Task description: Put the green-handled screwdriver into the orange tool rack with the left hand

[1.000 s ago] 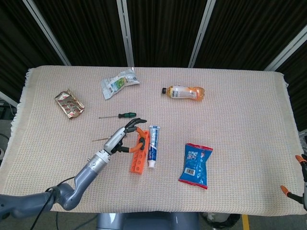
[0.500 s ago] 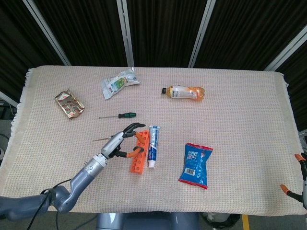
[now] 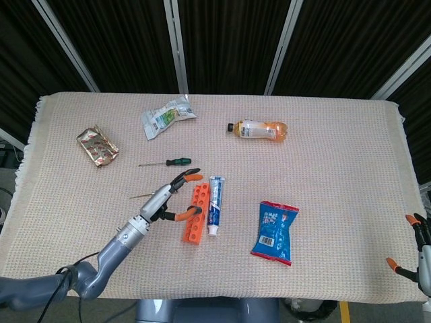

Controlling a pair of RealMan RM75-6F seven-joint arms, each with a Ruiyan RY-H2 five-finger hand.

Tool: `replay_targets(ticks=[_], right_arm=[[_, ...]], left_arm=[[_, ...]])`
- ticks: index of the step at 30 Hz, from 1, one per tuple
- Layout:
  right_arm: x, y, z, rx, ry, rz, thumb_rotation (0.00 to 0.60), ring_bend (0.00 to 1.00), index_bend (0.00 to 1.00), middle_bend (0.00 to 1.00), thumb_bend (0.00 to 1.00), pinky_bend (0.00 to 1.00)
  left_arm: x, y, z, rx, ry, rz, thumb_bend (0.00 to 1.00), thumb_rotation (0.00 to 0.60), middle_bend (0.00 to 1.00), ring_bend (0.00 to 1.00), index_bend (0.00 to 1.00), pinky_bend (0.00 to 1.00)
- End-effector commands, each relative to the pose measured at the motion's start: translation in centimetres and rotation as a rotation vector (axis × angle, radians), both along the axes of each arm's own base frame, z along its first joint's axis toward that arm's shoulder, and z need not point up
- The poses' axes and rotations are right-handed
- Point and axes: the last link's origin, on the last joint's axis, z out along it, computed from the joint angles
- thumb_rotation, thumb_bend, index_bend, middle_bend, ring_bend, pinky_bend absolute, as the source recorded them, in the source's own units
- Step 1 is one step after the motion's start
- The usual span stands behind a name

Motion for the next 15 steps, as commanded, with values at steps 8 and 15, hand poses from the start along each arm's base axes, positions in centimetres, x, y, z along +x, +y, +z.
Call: replay_targets(ticks=[8,15], right_arm=[[0.2,0.1,0.0,0.001,0.002,0.004,0.600,0.00,0.12,0.08,0.00,0.01],[0.6,-0.3,0.2,0.009,0.019,0.015,0.600,0.00,0.12,0.09,0.00,0.01]], left_arm=[[0.0,-0.6,4.2,0.117,-0.051,-0.022,0.25,0.323,0.00,0.00,0.08,0.00],[-2.5,-2.2,9.5,0.401,0.222,0.062,0.38,0.334,0.05,0.00,0.33,0.00]])
